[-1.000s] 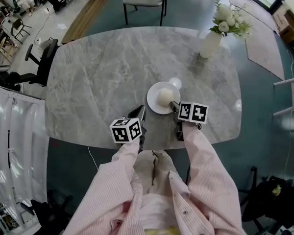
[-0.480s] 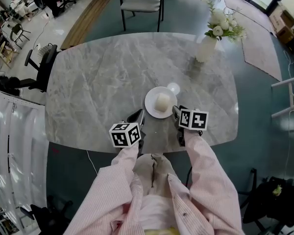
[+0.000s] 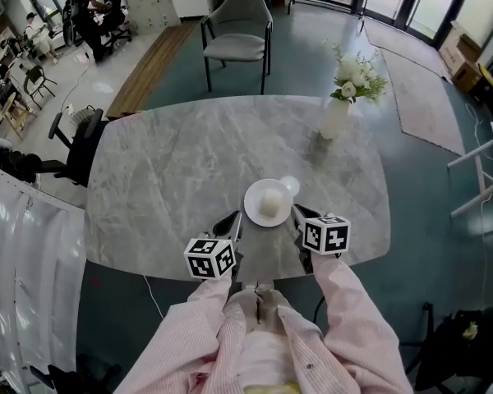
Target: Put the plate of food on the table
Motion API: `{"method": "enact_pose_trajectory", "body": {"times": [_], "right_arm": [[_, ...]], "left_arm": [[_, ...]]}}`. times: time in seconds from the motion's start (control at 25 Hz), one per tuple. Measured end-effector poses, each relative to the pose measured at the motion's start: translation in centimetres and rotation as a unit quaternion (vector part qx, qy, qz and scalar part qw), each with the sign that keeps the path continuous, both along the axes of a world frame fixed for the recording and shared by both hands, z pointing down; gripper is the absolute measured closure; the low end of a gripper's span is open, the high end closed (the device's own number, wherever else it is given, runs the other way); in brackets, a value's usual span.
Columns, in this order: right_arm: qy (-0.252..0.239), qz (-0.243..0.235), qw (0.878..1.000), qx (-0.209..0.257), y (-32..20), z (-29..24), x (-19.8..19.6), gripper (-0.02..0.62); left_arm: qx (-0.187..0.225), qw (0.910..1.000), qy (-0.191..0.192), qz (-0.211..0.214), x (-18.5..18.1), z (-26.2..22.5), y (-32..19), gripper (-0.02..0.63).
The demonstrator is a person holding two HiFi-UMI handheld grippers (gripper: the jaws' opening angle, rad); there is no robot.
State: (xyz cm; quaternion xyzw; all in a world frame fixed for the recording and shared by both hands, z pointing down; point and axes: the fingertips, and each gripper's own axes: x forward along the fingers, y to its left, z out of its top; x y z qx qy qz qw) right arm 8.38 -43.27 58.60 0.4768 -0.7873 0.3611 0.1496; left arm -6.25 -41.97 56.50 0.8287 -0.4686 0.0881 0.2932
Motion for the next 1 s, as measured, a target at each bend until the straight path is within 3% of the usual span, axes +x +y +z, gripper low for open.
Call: {"method": "enact_pose_trajectory", "body": {"times": [0.48,1.0], "right_arm": [[-0.071,-0.007,0.993,0.093,1.3,-7.6,-0.9,0.589],[-0.097,-0.015,0.977,0.191,2.2,-13.5,-1.6,0.591]], "left_arm": [[0.104,0.9944,-0.005,0.018,-1.2,-7.6,0.5,0.609],[0.191,0.9813,-0.022,-0.012,-4.3,-13.2,0.8,0.609]]}}
